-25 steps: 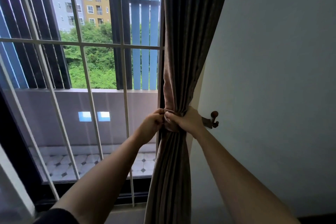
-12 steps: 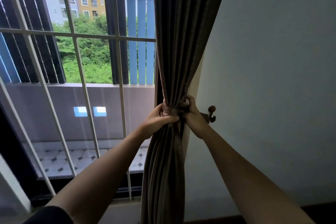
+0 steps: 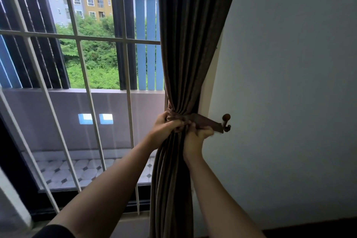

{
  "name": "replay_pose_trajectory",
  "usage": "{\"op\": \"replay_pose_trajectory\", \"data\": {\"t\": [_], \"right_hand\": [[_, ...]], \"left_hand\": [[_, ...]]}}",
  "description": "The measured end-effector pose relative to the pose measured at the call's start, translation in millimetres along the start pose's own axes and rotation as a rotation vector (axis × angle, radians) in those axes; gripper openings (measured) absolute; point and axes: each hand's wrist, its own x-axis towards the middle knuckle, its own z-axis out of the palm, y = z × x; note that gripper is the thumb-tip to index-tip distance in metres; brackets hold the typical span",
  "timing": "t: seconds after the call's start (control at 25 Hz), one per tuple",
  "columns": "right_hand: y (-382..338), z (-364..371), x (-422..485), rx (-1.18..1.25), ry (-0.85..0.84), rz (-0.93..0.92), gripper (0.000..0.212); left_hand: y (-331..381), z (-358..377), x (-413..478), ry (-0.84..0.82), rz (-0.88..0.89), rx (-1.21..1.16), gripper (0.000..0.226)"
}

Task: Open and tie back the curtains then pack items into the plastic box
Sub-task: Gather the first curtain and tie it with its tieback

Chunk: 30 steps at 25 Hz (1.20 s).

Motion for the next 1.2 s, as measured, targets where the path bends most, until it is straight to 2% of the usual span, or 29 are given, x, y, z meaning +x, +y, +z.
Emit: {"op": "replay_pose_trajectory", "data": {"t": [0.04,0.12,0.2,0.32,0.44,0.56,0.64,0.8,0.96,1.04,1.12,1.2], "right_hand": [[2.1,2.3,3.4,0.136,0.030,0.098,0.025],[2.0,1.0,10.6,0.412,-0.015,0.285,0.032],[-4.0,-8.0,15.4,0.511,-0.096,0.390,0.034],[-23.1,-18.4,19.5,0.391,-0.175,0.503,0.017],[-38.9,-22.6,28.9,0.279,-0.201,0.599,0.019],[-43.8,-29.2,34.9,0.081,-0.277,0.661,0.011],[-43.7,-35.1,35.1,-0.074,-0.346,0.656,0.007],[-37.1,-41.7,38.2,-0.291,-0.434,0.562,0.015],[-50.5,-43.7,37.7,-0.599,-0.532,0.494,0.048],[-58.0,-45.2,39.5,-0.763,-0.579,0.402,0.053],[-59.0,-46.0,43.4,-0.812,-0.591,0.259,0.049],[-55.5,-45.1,45.1,-0.919,-0.510,0.135,0.045]], "left_hand": [[0.2,-1.2,-0.4,-0.012,0.002,-0.003,0.019],[0.7,-3.8,-1.5,-0.042,-0.003,-0.001,0.016],[1.1,-5.1,-0.9,-0.060,-0.022,0.004,0.016],[0.5,-8.5,1.3,-0.085,-0.035,0.002,0.017],[-0.7,-13.1,4.2,-0.120,-0.048,-0.008,0.017],[-0.6,-14.9,5.8,-0.144,-0.059,-0.016,0.023],[-0.1,-15.3,5.9,-0.157,-0.067,-0.011,0.023],[0.3,-17.1,6.7,-0.180,-0.076,-0.010,0.025],[0.9,-18.3,6.3,-0.198,-0.065,0.009,0.023],[0.5,-18.4,5.1,-0.204,-0.055,0.013,0.024],[1.1,-17.4,3.7,-0.199,-0.046,0.005,0.025],[3.0,-13.9,1.5,-0.171,-0.035,0.002,0.021]]}}
